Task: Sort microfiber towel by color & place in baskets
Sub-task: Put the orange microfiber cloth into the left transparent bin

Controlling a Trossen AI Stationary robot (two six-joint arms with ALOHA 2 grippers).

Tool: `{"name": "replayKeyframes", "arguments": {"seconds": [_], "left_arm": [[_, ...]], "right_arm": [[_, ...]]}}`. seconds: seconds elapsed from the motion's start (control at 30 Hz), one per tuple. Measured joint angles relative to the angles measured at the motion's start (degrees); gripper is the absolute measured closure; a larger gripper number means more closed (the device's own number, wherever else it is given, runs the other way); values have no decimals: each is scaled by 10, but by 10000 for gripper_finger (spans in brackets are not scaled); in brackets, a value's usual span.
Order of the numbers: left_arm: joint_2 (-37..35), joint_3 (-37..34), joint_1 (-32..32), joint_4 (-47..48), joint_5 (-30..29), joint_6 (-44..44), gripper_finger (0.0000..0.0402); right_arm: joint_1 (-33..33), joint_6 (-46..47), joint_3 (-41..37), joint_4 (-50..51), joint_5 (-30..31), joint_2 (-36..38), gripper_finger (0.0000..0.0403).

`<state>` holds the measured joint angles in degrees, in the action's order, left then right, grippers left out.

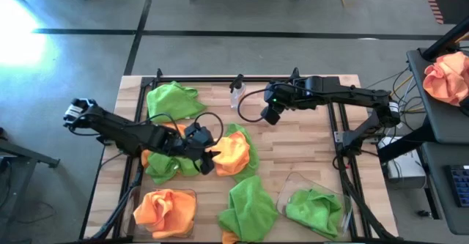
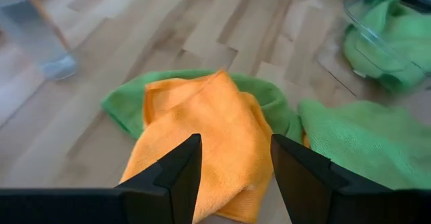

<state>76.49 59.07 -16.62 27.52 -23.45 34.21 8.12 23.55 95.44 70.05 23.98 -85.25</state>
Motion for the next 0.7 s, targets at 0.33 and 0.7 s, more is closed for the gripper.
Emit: {"name": "replayKeyframes", "arguments": {"seconds": [0.33, 0.7], "left_arm": [[59, -17, 54, -42, 138, -68, 240], [139, -17, 72, -76, 230, -112, 240]], "right_arm": [[-20, 5, 0, 21, -19, 0, 282], [-48, 20, -8, 22, -45, 0, 281]]}}
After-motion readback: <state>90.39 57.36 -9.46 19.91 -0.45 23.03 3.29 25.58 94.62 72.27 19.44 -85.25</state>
